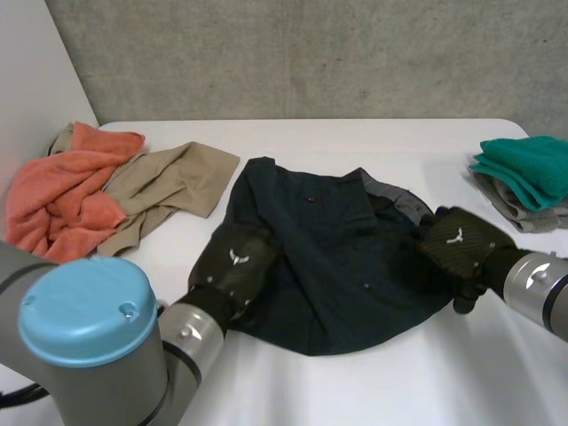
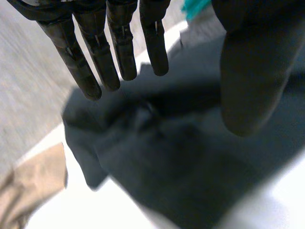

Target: Fold the laundry.

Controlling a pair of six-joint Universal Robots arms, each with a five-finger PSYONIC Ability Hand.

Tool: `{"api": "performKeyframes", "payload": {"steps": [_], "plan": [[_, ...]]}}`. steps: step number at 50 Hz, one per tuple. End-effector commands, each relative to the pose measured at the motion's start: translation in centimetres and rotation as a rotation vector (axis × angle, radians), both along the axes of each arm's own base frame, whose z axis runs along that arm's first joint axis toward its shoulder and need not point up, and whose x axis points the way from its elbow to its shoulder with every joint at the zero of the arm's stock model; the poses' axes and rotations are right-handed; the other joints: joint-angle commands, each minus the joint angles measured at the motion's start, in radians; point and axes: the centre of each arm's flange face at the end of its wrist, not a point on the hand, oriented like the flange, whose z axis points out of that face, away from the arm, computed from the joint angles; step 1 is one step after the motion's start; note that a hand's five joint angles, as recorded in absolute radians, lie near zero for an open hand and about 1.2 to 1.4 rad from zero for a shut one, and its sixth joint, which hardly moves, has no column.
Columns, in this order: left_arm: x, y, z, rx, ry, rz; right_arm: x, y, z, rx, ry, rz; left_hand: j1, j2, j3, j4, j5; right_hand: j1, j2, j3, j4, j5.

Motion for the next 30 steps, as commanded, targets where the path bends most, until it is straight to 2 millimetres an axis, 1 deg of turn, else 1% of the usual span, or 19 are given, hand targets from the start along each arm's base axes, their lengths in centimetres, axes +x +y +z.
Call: {"api": "performKeyframes", "payload": {"steps": [1, 5, 7, 8, 10, 12, 13, 15, 16, 19, 20, 22, 23, 24, 25, 26, 27, 28, 30], "plan": [[0.4, -1.0, -3.5, 0.08, -0.072, 0.021, 0.3, -1.6, -3.8, -0.054, 0.041, 0.018, 0.06, 0.065, 0.065, 0.064, 0.067, 0.116, 0.129, 0.114, 0.112, 0.103], [0.0, -2.4, -3.7, 0.072, -0.065, 0.039, 0.5, -2.2, -5.1, -0.07, 0.052, 0.023, 0.081, 0.086, 0.085, 0.084, 0.088, 0.166, 0.178, 0.164, 0.162, 0.153], [-0.1, -2.8, -4.2, 0.081, -0.073, 0.043, 0.8, -2.2, -5.8, -0.055, 0.06, 0.039, 0.134, 0.138, 0.138, 0.137, 0.14, 0.292, 0.304, 0.29, 0.287, 0.279], [-0.1, -2.9, -4.5, 0.087, -0.078, 0.043, 1.0, -2.3, -6.2, -0.054, 0.063, 0.047, 0.212, 0.217, 0.217, 0.216, 0.219, 0.633, 0.645, 0.631, 0.628, 0.619], [-0.3, -3.1, -4.8, 0.091, -0.081, 0.043, 1.0, -2.6, -6.2, -0.06, 0.051, 0.039, 0.611, 0.616, 0.615, 0.614, 0.618, 1.05, 1.062, 1.048, 1.045, 1.037], [-0.5, -3.2, -4.7, 0.086, -0.077, 0.042, 1.2, -3.1, -5.9, -0.095, 0.034, 0.029, 0.858, 0.862, 0.862, 0.861, 0.864, 1.052, 1.064, 1.05, 1.047, 1.039], [-0.6, -3.3, -4.5, 0.079, -0.071, 0.04, 1.2, -3.2, -5.7, -0.107, 0.028, 0.025, 0.859, 0.863, 0.863, 0.862, 0.865, 1.052, 1.064, 1.05, 1.047, 1.039], [-0.8, -3.4, -4.1, 0.067, -0.064, 0.038, 1.2, -3.4, -5.0, -0.135, 0.012, 0.015, 0.859, 0.863, 0.863, 0.862, 0.865, 1.052, 1.064, 1.05, 1.047, 1.039], [-1.0, -3.5, -3.8, 0.057, -0.057, 0.039, 1.2, -3.5, -3.3, -0.177, -0.014, 0.003, 0.859, 0.863, 0.863, 0.862, 0.865, 1.052, 1.064, 1.05, 1.047, 1.039], [-1.4, -3.8, -2.2, 0.024, -0.032, 0.041, 1.2, -3.5, -0.6, -0.235, -0.068, -0.021, 0.859, 0.863, 0.863, 0.862, 0.865, 1.052, 1.064, 1.05, 1.047, 1.039], [-1.5, -4.0, -0.3, -0.011, -0.002, 0.045, 1.1, -3.5, 0.9, -0.257, -0.111, -0.037, 0.859, 0.863, 0.863, 0.862, 0.865, 1.052, 1.064, 1.05, 1.047, 1.039], [-1.4, -4.1, 2.5, -0.067, 0.047, 0.049, 1.1, -3.6, 2.1, -0.269, -0.153, -0.055, 0.859, 0.863, 0.863, 0.862, 0.865, 1.052, 1.064, 1.05, 1.047, 1.039], [-1.2, -4.2, 3.7, -0.092, 0.068, 0.053, 1.1, -3.6, 3.3, -0.278, -0.19, -0.066, 0.859, 0.863, 0.863, 0.862, 0.865, 1.052, 1.064, 1.05, 1.047, 1.039], [-1.0, -4.1, 6.3, -0.145, 0.116, 0.059, 1.0, -3.5, 4.1, -0.285, -0.205, -0.073, 0.859, 0.863, 0.863, 0.862, 0.865, 1.052, 1.064, 1.05, 1.047, 1.039], [-0.9, -4.1, 7.7, -0.177, 0.141, 0.06, 1.0, -3.4, 5.1, -0.295, -0.218, -0.078, 0.859, 0.863, 0.863, 0.862, 0.865, 1.052, 1.064, 1.05, 1.047, 1.039], [-0.8, -3.9, 9.1, -0.206, 0.171, 0.059, 0.8, -3.2, 6.2, -0.309, -0.227, -0.087, 0.859, 0.863, 0.863, 0.862, 0.865, 1.052, 1.064, 1.05, 1.047, 1.039], [-0.7, -3.8, 10.3, -0.234, 0.195, 0.059, 0.6, -2.6, 8.7, -0.331, -0.244, -0.101, 0.859, 0.863, 0.863, 0.862, 0.865, 1.052, 1.064, 1.05, 1.047, 1.039], [-0.5, -3.4, 12.9, -0.291, 0.246, 0.056, 0.5, -2.4, 9.7, -0.334, -0.247, -0.106, 0.859, 0.863, 0.863, 0.862, 0.865, 1.052, 1.064, 1.05, 1.047, 1.039], [0.0, -2.8, 15.8, -0.353, 0.298, 0.056, 0.3, -1.9, 12.0, -0.34, -0.256, -0.128, 0.859, 0.863, 0.863, 0.862, 0.865, 1.052, 1.064, 1.05, 1.047, 1.039]]}}
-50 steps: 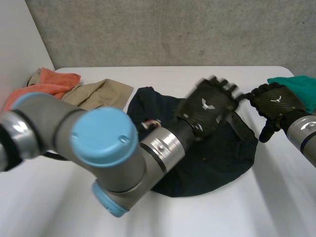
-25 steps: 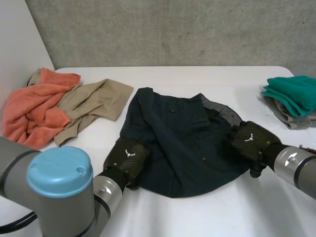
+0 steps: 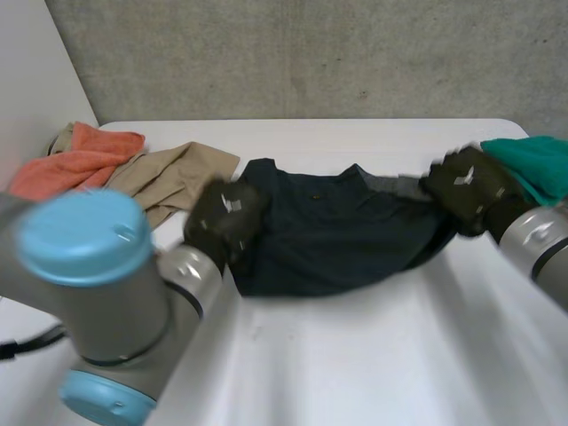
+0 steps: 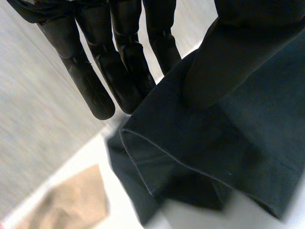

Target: Fold the laundry.

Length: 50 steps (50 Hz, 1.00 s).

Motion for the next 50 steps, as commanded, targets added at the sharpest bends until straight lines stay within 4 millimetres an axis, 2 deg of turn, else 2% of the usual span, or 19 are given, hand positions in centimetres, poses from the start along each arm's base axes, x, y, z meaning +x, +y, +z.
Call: {"api": "performKeyframes", "payload": {"steps": [1, 6, 8, 13, 16, 19, 23, 25, 27, 30, 31, 32, 34, 35, 36, 40, 42, 46, 50], "plan": [[1.5, 1.7, 12.5, -0.269, 0.226, 0.001, -0.9, 2.0, 9.7, -0.047, -0.093, -0.065, 0.244, 0.202, 0.21, 0.201, 0.236, 0.303, 0.228, 0.22, 0.209, 0.221], [3.6, 4.1, 21.0, -0.443, 0.372, 0.01, -0.9, 2.9, 15.8, -0.101, -0.183, -0.075, 0.244, 0.202, 0.21, 0.201, 0.236, 0.303, 0.228, 0.22, 0.209, 0.221], [4.1, 4.5, 22.9, -0.484, 0.409, 0.018, -0.9, 3.1, 18.3, -0.163, -0.225, -0.071, 0.244, 0.202, 0.21, 0.201, 0.236, 0.303, 0.228, 0.22, 0.209, 0.221], [4.5, 4.7, 26.9, -0.582, 0.485, 0.028, -1.1, 3.3, 21.4, -0.249, -0.274, -0.064, 0.244, 0.202, 0.21, 0.201, 0.236, 0.303, 0.228, 0.22, 0.209, 0.221], [2.8, 2.6, 25.7, -0.554, 0.457, 0.023, -0.9, 1.6, 20.4, -0.198, -0.303, -0.068, 0.244, 0.202, 0.21, 0.201, 0.236, 0.303, 0.228, 0.22, 0.209, 0.221], [1.5, 0.3, 23.7, -0.513, 0.413, 0.034, 0.5, -1.1, 17.1, -0.082, -0.299, -0.058, 0.244, 0.202, 0.21, 0.201, 0.236, 0.303, 0.228, 0.22, 0.209, 0.221], [0.5, -5.2, 18.9, -0.427, 0.318, 0.097, 2.6, -2.8, 13.5, 0.013, -0.293, -0.062, 0.244, 0.202, 0.21, 0.201, 0.236, 0.303, 0.228, 0.22, 0.209, 0.221], [0.5, -9.0, 15.7, -0.386, 0.271, 0.141, 3.2, -3.8, 12.4, 0.015, -0.304, -0.089, 0.244, 0.202, 0.21, 0.201, 0.236, 0.303, 0.228, 0.22, 0.209, 0.221], [-0.3, -12.2, 13.0, -0.376, 0.256, 0.142, 3.9, -6.3, 10.2, 0.001, -0.332, -0.136, 0.244, 0.202, 0.21, 0.201, 0.236, 0.303, 0.228, 0.22, 0.209, 0.221], [-1.8, -14.4, 9.6, -0.359, 0.236, 0.101, 5.1, -8.3, 7.4, -0.012, -0.364, -0.15, 0.244, 0.202, 0.21, 0.201, 0.236, 0.303, 0.228, 0.22, 0.209, 0.221], [-2.7, -15.6, 7.4, -0.345, 0.223, 0.066, 6.3, -9.3, 5.5, -0.019, -0.38, -0.136, 0.244, 0.202, 0.21, 0.201, 0.236, 0.303, 0.228, 0.22, 0.209, 0.221], [-2.9, -16.2, 6.3, -0.34, 0.217, 0.055, 6.9, -9.7, 4.5, -0.022, -0.39, -0.125, 0.244, 0.202, 0.21, 0.201, 0.236, 0.054, -0.021, -0.029, -0.039, -0.028], [-3.5, -17.3, 4.8, -0.347, 0.218, 0.036, 8.5, -10.7, 1.8, -0.043, -0.407, -0.094, -0.436, -0.477, -0.47, -0.479, -0.443, -0.919, -0.994, -1.002, -1.012, -1.001], [-3.6, -18.6, 3.8, -0.369, 0.229, 0.051, 9.0, -10.9, 1.2, -0.056, -0.413, -0.085, -0.978, -1.019, -1.012, -1.021, -0.985, -0.919, -0.994, -1.002, -1.012, -1.001], [-3.5, -19.3, 3.6, -0.383, 0.236, 0.064, 9.4, -11.1, 0.6, -0.068, -0.42, -0.081, -0.946, -0.987, -0.98, -0.989, -0.953, -0.919, -0.994, -1.002, -1.012, -1.001], [-2.3, -21.3, 4.2, -0.434, 0.261, 0.175, 9.6, -12.0, 1.6, -0.156, -0.463, -0.086, -0.898, -0.939, -0.932, -0.941, -0.905, -0.919, -0.994, -1.002, -1.012, -1.001], [-1.8, -21.3, 4.9, -0.444, 0.272, 0.218, 9.4, -11.5, 3.5, -0.188, -0.479, -0.096, -0.898, -0.939, -0.932, -0.941, -0.905, -0.919, -0.994, -1.002, -1.012, -1.001], [-1.4, -20.2, 5.7, -0.43, 0.273, 0.263, 8.4, -9.9, 6.3, -0.193, -0.466, -0.098, -0.895, -0.936, -0.929, -0.938, -0.902, -0.919, -0.994, -1.002, -1.012, -1.001], [-1.2, -16.8, 7.1, -0.387, 0.251, 0.235, 7.4, -7.4, 6.6, -0.088, -0.409, -0.093, -0.878, -0.919, -0.912, -0.921, -0.885, -0.919, -0.994, -1.002, -1.012, -1.001]]}}
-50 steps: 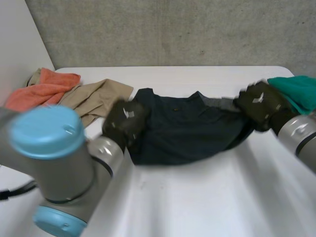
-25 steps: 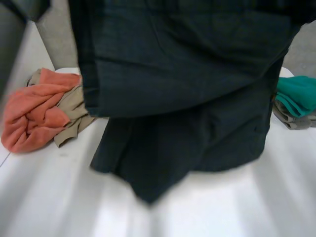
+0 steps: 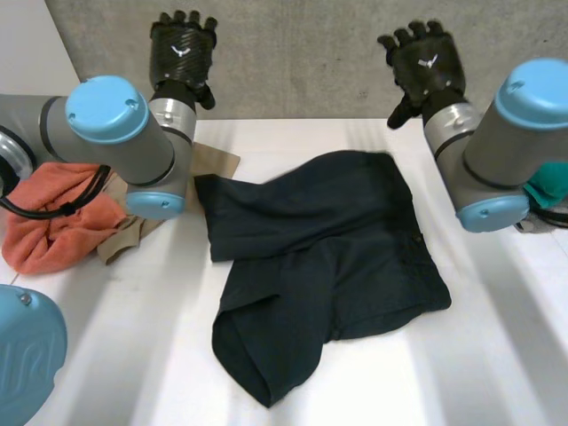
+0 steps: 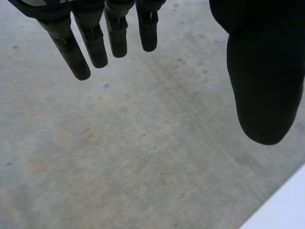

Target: Fold the laundry.

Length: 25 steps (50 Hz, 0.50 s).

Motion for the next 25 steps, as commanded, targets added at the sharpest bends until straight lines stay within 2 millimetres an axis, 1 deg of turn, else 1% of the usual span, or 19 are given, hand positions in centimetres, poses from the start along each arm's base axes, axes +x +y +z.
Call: {"api": "performKeyframes", "payload": {"steps": [1, 3, 4, 5, 6, 7, 8, 9, 11, 12, 13, 15, 16, 19, 20, 22, 23, 24, 25], "plan": [[0.7, 6.4, 2.6, 0.086, -0.029, -0.012, -2.1, 4.4, 2.7, 0.123, 0.076, 0.023, 0.045, 0.031, 0.031, 0.038, 0.049, -0.051, -0.041, -0.032, -0.035, -0.043], [0.8, 8.6, 2.4, 0.128, -0.054, -0.037, -2.5, 5.3, 2.3, 0.174, 0.115, 0.033, 0.122, 0.107, 0.108, 0.115, 0.125, -0.051, -0.041, -0.032, -0.035, -0.043], [0.8, 9.8, 2.2, 0.15, -0.066, -0.051, -3.3, 6.2, 1.8, 0.227, 0.158, 0.032, 0.166, 0.151, 0.152, 0.159, 0.17, -0.051, -0.041, -0.032, -0.035, -0.043], [0.8, 12.1, 1.6, 0.197, -0.093, -0.078, -3.8, 6.6, 1.5, 0.255, 0.182, 0.028, 0.227, 0.213, 0.213, 0.22, 0.231, -0.051, -0.041, -0.032, -0.035, -0.043], [0.6, 13.4, 1.2, 0.223, -0.11, -0.098, -4.5, 6.9, 0.9, 0.289, 0.212, 0.021, 0.245, 0.231, 0.231, 0.238, 0.249, -0.047, -0.037, -0.028, -0.031, -0.039], [0.6, 14.7, 0.7, 0.251, -0.129, -0.118, -5.0, 7.2, 0.4, 0.321, 0.241, 0.016, 0.269, 0.254, 0.255, 0.262, 0.272, 0.015, 0.024, 0.033, 0.031, 0.023], [0.5, 16.1, 0.1, 0.282, -0.151, -0.137, -6.4, 7.8, -0.8, 0.394, 0.301, 0.006, 0.301, 0.286, 0.287, 0.294, 0.305, 0.146, 0.156, 0.165, 0.162, 0.154], [0.5, 18.8, -1.0, 0.342, -0.198, -0.178, -7.0, 8.2, -1.5, 0.431, 0.333, 0.005, 0.365, 0.351, 0.351, 0.358, 0.369, 0.2, 0.209, 0.218, 0.216, 0.208], [0.7, 21.3, -2.1, 0.394, -0.241, -0.215, -7.7, 9.2, -2.9, 0.502, 0.396, 0.019, 0.398, 0.383, 0.384, 0.391, 0.402, 0.247, 0.257, 0.266, 0.263, 0.255], [0.8, 22.5, -2.5, 0.416, -0.26, -0.232, -8.3, 10.3, -4.0, 0.56, 0.454, 0.044, 0.41, 0.395, 0.396, 0.403, 0.414, 0.288, 0.297, 0.307, 0.304, 0.296], [1.1, 24.6, -3.4, 0.457, -0.295, -0.263, -8.5, 10.8, -4.6, 0.581, 0.48, 0.056, 0.436, 0.421, 0.422, 0.429, 0.44, 0.315, 0.324, 0.333, 0.33, 0.322], [1.4, 26.5, -4.4, 0.496, -0.319, -0.294, -8.9, 11.9, -5.6, 0.622, 0.526, 0.079, 0.43, 0.416, 0.416, 0.423, 0.434, 0.353, 0.362, 0.371, 0.369, 0.361], [1.7, 28.2, -5.2, 0.531, -0.332, -0.323, -9.0, 12.8, -6.6, 0.644, 0.55, 0.104, 0.401, 0.387, 0.387, 0.394, 0.405, 0.362, 0.371, 0.38, 0.378, 0.369], [1.9, 30.5, -6.5, 0.584, -0.336, -0.369, -9.4, 13.3, -8.0, 0.66, 0.551, 0.124, 0.354, 0.34, 0.34, 0.347, 0.358, 0.365, 0.374, 0.383, 0.381, 0.373], [2.1, 31.5, -7.6, 0.628, -0.339, -0.386, -9.7, 13.4, -9.0, 0.657, 0.538, 0.13, 0.351, 0.337, 0.337, 0.344, 0.355, 0.365, 0.374, 0.383, 0.381, 0.373], [2.3, 32.2, -8.6, 0.671, -0.334, -0.394, -9.8, 13.6, -10.0, 0.645, 0.527, 0.14, 0.357, 0.342, 0.343, 0.35, 0.361, 0.362, 0.371, 0.38, 0.378, 0.37], [2.4, 32.4, -9.0, 0.687, -0.332, -0.397, -9.9, 13.7, -10.9, 0.62, 0.52, 0.146, 0.371, 0.357, 0.357, 0.364, 0.375, 0.362, 0.371, 0.38, 0.378, 0.37], [2.5, 32.5, -10.1, 0.714, -0.327, -0.39, -9.9, 13.9, -11.3, 0.609, 0.517, 0.148, 0.401, 0.386, 0.387, 0.394, 0.405, 0.359, 0.368, 0.377, 0.375, 0.367], [2.4, 32.4, -10.5, 0.717, -0.323, -0.384, -9.9, 13.9, -11.6, 0.594, 0.514, 0.146, 0.43, 0.416, 0.416, 0.423, 0.434, 0.356, 0.365, 0.374, 0.372, 0.364]]}}
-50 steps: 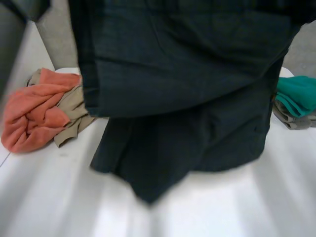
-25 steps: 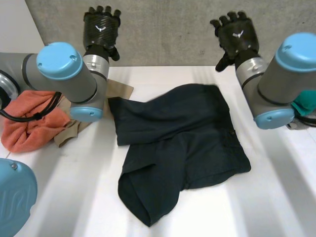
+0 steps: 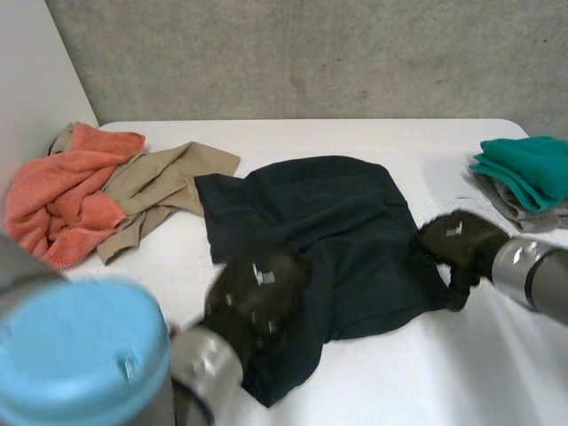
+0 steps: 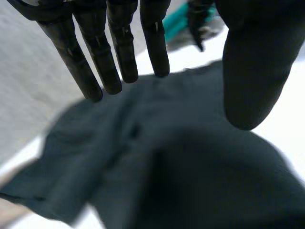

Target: Fold the laundry.

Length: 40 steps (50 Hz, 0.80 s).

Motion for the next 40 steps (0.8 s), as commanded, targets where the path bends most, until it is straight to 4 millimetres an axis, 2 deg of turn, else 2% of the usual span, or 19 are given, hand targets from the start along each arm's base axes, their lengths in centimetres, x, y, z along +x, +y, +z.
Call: {"api": "performKeyframes", "payload": {"steps": [1, 8, 9, 10, 11, 18, 20, 22, 23, 25, 26, 29, 36, 40], "plan": [[0.3, 1.9, -4.3, 0.128, -0.006, 0.01, -0.3, 0.7, -4.0, -0.068, -0.048, 0.03, 0.143, 0.143, 0.139, 0.147, 0.154, 0.082, 0.085, 0.081, 0.077, 0.072], [-0.3, 0.5, -5.7, 0.045, 0.025, 0.11, -0.1, 0.8, -5.8, -0.126, -0.068, 0.047, 0.146, 0.146, 0.142, 0.15, 0.157, 0.138, 0.14, 0.137, 0.133, 0.127], [-0.4, 0.4, -5.8, 0.037, 0.022, 0.115, -0.1, 0.7, -6.0, -0.125, -0.07, 0.05, 0.137, 0.137, 0.133, 0.141, 0.148, 0.237, 0.24, 0.236, 0.232, 0.227], [-0.4, 0.3, -5.8, 0.03, 0.02, 0.116, 0.0, 0.6, -6.3, -0.128, -0.08, 0.058, 0.134, 0.134, 0.13, 0.138, 0.145, 0.645, 0.647, 0.644, 0.64, 0.635], [-0.5, 0.3, -6.1, 0.021, 0.008, 0.114, 0.1, 0.5, -6.3, -0.137, -0.086, 0.063, 0.128, 0.128, 0.124, 0.132, 0.139, 0.89, 0.893, 0.889, 0.885, 0.88], [-0.3, 0.3, -6.7, -0.009, -0.05, 0.105, 0.3, 0.2, -6.1, -0.177, -0.118, 0.061, 0.125, 0.125, 0.121, 0.129, 0.136, 0.9, 0.903, 0.899, 0.895, 0.89], [-0.1, 0.2, -7.0, -0.023, -0.074, 0.107, 0.3, 0.2, -5.9, -0.175, -0.128, 0.055, 0.196, 0.196, 0.191, 0.199, 0.206, 0.9, 0.903, 0.899, 0.895, 0.89], [0.0, -0.1, -7.0, -0.041, -0.086, 0.118, 0.3, 0.2, -5.5, -0.177, -0.147, 0.041, 0.371, 0.371, 0.367, 0.375, 0.382, 0.9, 0.903, 0.899, 0.895, 0.89], [0.3, -0.7, -6.9, -0.062, -0.099, 0.148, 0.3, 0.2, -5.4, -0.176, -0.153, 0.037, 0.581, 0.581, 0.577, 0.585, 0.592, 0.9, 0.903, 0.899, 0.895, 0.89], [0.7, -1.5, -6.9, -0.083, -0.115, 0.18, 0.2, 0.1, -5.3, -0.175, -0.159, 0.028, 0.805, 0.805, 0.801, 0.809, 0.816, 0.9, 0.903, 0.899, 0.895, 0.89], [1.0, -1.9, -6.9, -0.094, -0.121, 0.195, 0.2, 0.1, -5.3, -0.178, -0.158, 0.022, 0.832, 0.832, 0.828, 0.836, 0.843, 0.9, 0.903, 0.899, 0.895, 0.89], [1.7, -3.0, -6.9, -0.144, -0.165, 0.219, 0.2, 0.1, -5.1, -0.185, -0.154, 0.022, 0.833, 0.833, 0.828, 0.836, 0.843, 0.9, 0.903, 0.899, 0.895, 0.89], [2.5, -3.4, -6.8, -0.159, -0.212, 0.221, 0.0, 0.3, -3.4, -0.192, -0.151, 0.019, 0.833, 0.833, 0.828, 0.836, 0.843, 0.9, 0.903, 0.899, 0.895, 0.89], [2.6, -3.3, -4.0, -0.208, -0.141, 0.231, -0.2, 1.1, -1.1, -0.18, -0.135, 0.026, 0.833, 0.833, 0.828, 0.836, 0.843, 0.9, 0.903, 0.899, 0.895, 0.89]]}}
